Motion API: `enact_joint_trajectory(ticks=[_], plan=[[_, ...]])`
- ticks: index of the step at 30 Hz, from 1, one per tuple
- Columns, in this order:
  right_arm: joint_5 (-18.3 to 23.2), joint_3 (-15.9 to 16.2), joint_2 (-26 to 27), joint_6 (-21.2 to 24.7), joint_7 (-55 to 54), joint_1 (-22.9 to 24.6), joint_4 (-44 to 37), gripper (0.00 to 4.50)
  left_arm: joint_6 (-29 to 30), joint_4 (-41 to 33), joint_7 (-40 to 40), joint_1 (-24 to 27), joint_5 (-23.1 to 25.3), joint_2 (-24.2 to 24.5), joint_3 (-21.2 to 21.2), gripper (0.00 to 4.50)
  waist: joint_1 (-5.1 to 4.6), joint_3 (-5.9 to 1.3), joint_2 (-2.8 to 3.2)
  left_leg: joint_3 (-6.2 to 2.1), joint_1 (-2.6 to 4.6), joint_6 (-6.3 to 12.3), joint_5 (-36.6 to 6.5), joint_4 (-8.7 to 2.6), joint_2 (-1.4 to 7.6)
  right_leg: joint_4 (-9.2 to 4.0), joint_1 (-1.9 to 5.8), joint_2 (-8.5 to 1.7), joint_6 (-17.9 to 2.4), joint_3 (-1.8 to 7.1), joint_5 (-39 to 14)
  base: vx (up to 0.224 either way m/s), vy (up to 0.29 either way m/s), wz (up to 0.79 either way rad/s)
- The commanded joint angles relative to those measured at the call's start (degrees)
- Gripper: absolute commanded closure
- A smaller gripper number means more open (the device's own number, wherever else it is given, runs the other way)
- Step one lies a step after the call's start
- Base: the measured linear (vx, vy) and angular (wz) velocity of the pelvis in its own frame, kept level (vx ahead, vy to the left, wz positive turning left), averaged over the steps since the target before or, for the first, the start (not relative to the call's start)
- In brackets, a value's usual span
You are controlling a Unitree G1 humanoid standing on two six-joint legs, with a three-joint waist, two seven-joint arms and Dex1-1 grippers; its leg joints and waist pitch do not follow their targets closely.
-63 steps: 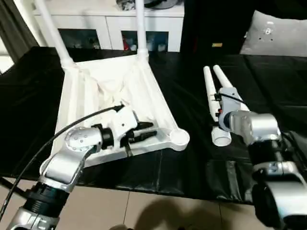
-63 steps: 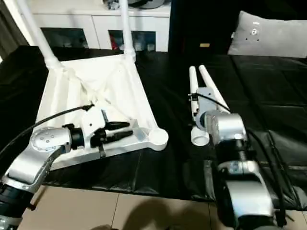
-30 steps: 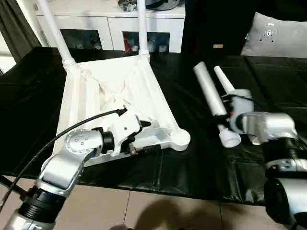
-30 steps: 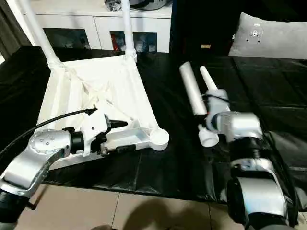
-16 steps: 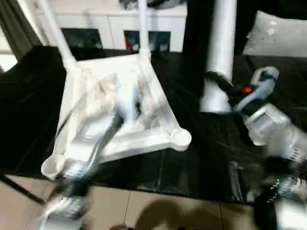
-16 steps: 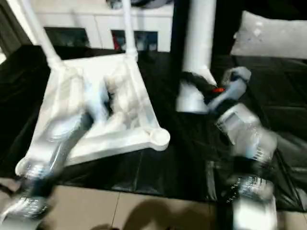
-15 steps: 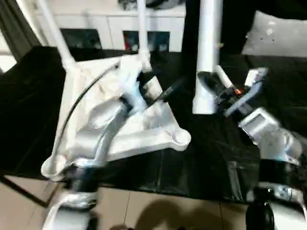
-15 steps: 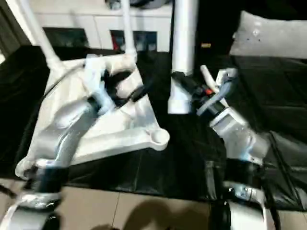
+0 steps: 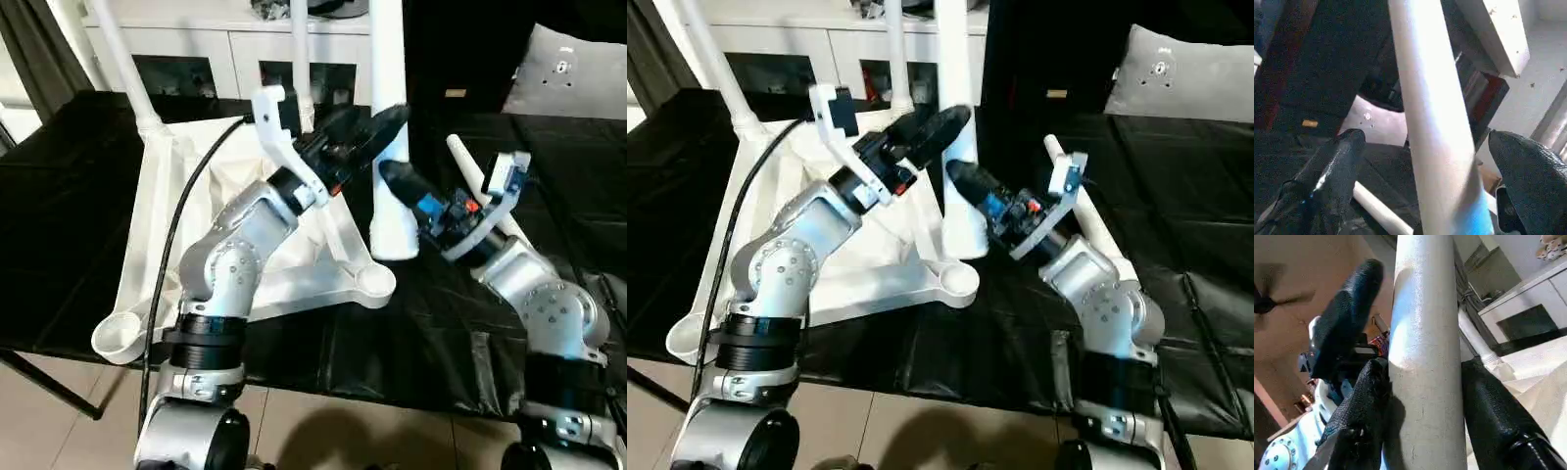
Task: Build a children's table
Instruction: Pick table leg
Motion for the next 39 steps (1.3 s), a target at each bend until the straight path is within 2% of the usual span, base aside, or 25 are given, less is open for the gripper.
enact_joint_trajectory(ticks=[1, 4, 5, 6, 7, 8, 9, 10, 11, 12, 14, 16, 17, 18, 19, 20, 24, 28, 39], plan=[[0.0, 1.5, -0.3, -0.6, 0.7, 0.7, -2.0, 2.64, 1.3, -0.5, 0.5, 0.1, -1.0, -0.4, 0.5, 0.00, 0.30, -4.04, -1.34, -0.51, -0.23, 4.13, -2.6, -3.28, 2.01, -4.89, 3.68, -4.17, -7.4, 2.43, -15.0, 0.000, 0.000, 0.00], [-5.5, 5.5, -0.2, -4.0, -0.1, 1.6, -3.0, 2.64, 1.5, -1.1, -0.5, 0.2, -1.3, -0.8, 0.2, 0.00, 0.27, -3.94, -1.47, -0.49, -0.37, 3.49, -2.9, -3.33, 2.08, -4.99, 3.63, -4.26, -6.7, 2.52, -15.5, 0.000, 0.000, 0.00], [-9.3, 8.1, 0.0, -7.2, -1.6, 1.8, -3.2, 2.64, 0.7, -1.1, 0.0, 0.1, -0.2, -0.6, -0.7, 0.00, 0.30, -3.99, -1.36, -0.62, -0.38, 3.19, -2.9, -3.38, 2.12, -4.96, 3.62, -4.36, -6.5, 2.47, -15.7, 0.000, 0.000, 0.00], [-9.3, 8.1, 0.0, -7.2, -1.6, 1.8, -3.2, 2.64, 0.7, -1.1, 0.0, 0.1, -0.2, -0.6, -0.7, 0.00, 0.30, -3.99, -1.36, -0.62, -0.38, 3.19, -2.9, -3.38, 2.12, -4.96, 3.62, -4.36, -6.5, 2.47, -15.7, 0.000, 0.000, 0.00], [-14.0, 10.6, 1.7, -12.7, -5.1, 1.6, -2.7, 2.64, -1.6, -0.3, 1.5, 0.0, 3.3, -0.4, -2.6, 0.00, 0.13, -3.89, -1.37, -0.63, -0.28, 2.86, -3.7, -3.49, 2.15, -5.15, 3.49, -4.43, -6.1, 2.55, -16.7, 0.000, 0.000, 0.00], [-15.2, 11.3, 2.2, -14.1, -6.2, 1.5, -2.5, 2.64, -2.6, 0.0, 2.2, 0.0, 4.7, -0.4, -3.3, 0.00, 0.01, -3.88, -1.34, -0.67, -0.39, 2.64, -4.0, -3.48, 2.15, -5.17, 3.42, -4.43, -5.6, 2.52, -17.2, 0.000, 0.000, 0.00], [-16.1, 11.8, 2.9, -15.4, -7.2, 1.4, -2.4, 2.64, -3.6, 0.4, 3.0, 0.0, 6.0, -0.5, -4.0, 0.00, -0.10, -3.82, -1.32, -0.62, -0.13, 2.49, -4.7, -3.57, 2.07, -5.37, 3.36, -4.38, -5.0, 2.56, -18.4, 0.000, 0.000, 0.00], [-20.1, 13.2, 5.0, -21.0, -10.9, 0.9, -0.9, 2.64, -7.0, 1.9, 5.8, 0.1, 9.0, -1.8, -4.7, 0.00, -0.17, -3.79, -1.29, -0.62, -0.15, 2.39, -4.8, -3.63, 2.09, -5.44, 3.35, -4.37, -4.6, 2.60, -18.7, 0.000, 0.000, 0.00], [-21.4, 13.7, 5.3, -22.6, -11.7, 0.8, -0.5, 2.64, -7.6, 2.2, 6.5, 0.1, 9.6, -2.2, -4.8, 0.00, -0.14, -3.80, -1.27, -0.71, -0.20, 2.13, -4.8, -3.66, 2.20, -5.38, 3.29, -4.40, -4.5, 2.58, -18.6, 0.000, 0.000, 0.00], [-23.8, 14.7, 5.8, -25.5, -13.2, 0.6, 0.3, 2.64, -8.8, 2.8, 7.8, 0.0, 10.6, -2.8, -4.8, 0.00, -0.21, -3.84, -1.15, -0.71, -0.11, 1.89, -5.1, -3.68, 2.22, -5.41, 3.26, -4.43, -4.5, 2.58, -18.4, 0.000, 0.000, 0.00], [-25.9, 15.2, 6.4, -28.2, -15.0, 0.4, 1.4, 2.65, -9.9, 3.4, 9.5, 0.0, 11.8, -3.3, -4.9, 0.00, -0.16, -4.02, -1.10, -0.72, -0.12, 2.11, -4.2, -3.62, 2.21, -5.03, 3.35, -4.33, -5.2, 2.72, -15.3, 0.000, 0.000, 0.00], [-29.1, 15.7, 9.1, -33.3, -19.5, -0.1, 3.3, 2.65, -14.8, 4.6, 13.9, 0.1, 15.9, -4.8, -5.6, 0.00, -0.38, -4.01, -1.11, -0.81, -0.27, 2.42, -3.9, -3.65, 2.31, -4.74, 3.39, -4.33, -6.2, 2.73, -12.5, 0.000, 0.000, 0.00], [-29.1, 15.7, 9.1, -33.3, -19.5, -0.1, 3.3, 2.65, -14.8, 4.6, 13.9, 0.1, 15.9, -4.8, -5.6, 0.00, -0.37, -4.14, -1.16, -0.77, -0.29, 2.52, -3.7, -3.55, 2.18, -4.52, 3.64, -4.36, -6.5, 2.75, -11.2, 0.000, 0.000, 0.00], [-30.3, 16.3, 9.2, -34.9, -20.1, 0.0, 3.8, 2.65, -15.7, 4.8, 14.4, 0.2, 16.5, -5.2, -5.7, 0.00, -0.37, -4.14, -1.16, -0.77, -0.29, 2.52, -3.7, -3.55, 2.18, -4.52, 3.64, -4.36, -6.5, 2.75, -11.2, 0.000, 0.000, 0.00], [-33.8, 18.5, 9.1, -38.5, -21.6, 0.3, 4.9, 2.65, -17.5, 5.0, 15.5, 0.3, 17.3, -6.2, -5.7, 0.00, -0.40, -4.18, -1.24, -0.75, -0.30, 3.09, -3.1, -3.48, 2.24, -4.36, 3.60, -4.35, -7.3, 2.73, -9.2, 0.000, 0.000, 0.00], [-35.4, 19.3, 9.3, -40.3, -22.6, 0.5, 5.6, 2.65, -18.3, 5.3, 15.8, 0.3, 17.7, -6.7, -5.7, 0.00, -0.47, -4.12, -1.18, -0.69, -0.34, 3.16, -3.2, -3.46, 2.16, -4.27, 3.66, -4.35, -7.5, 2.77, -9.1, 0.000, 0.000, 0.00], [-36.0, 19.3, 10.5, -41.6, -24.6, 0.3, 6.6, 2.65, -19.4, 5.7, 15.8, 0.5, 18.6, -7.1, -6.5, 0.00, -0.57, -4.08, -0.99, -0.66, -0.34, 3.80, -3.9, -3.49, 2.20, -4.42, 3.55, -4.42, -7.7, 2.81, -9.9, 0.000, 0.000, 0.00], [-36.4, 19.1, 11.1, -43.5, -25.1, 0.1, 8.0, 2.65, -20.2, 6.8, 16.0, 0.6, 18.4, -7.1, -7.1, 0.00, -0.56, -4.14, -0.69, -0.72, -0.27, 4.00, -4.1, -3.46, 2.29, -4.20, 3.52, -4.28, -8.5, 2.83, -8.2, 0.000, 0.000, 0.00], [-38.1, 21.1, 10.2, -48.2, -23.7, 0.4, 9.6, 2.65, -18.9, 7.8, 15.6, 1.3, 16.3, -7.7, -7.7, 0.00, -0.65, -4.15, -0.78, -0.63, -0.28, 4.83, -4.7, -3.33, 2.25, -4.00, 3.65, -4.24, -9.9, 2.87, -6.4, 0.000, 0.000, 0.00]])
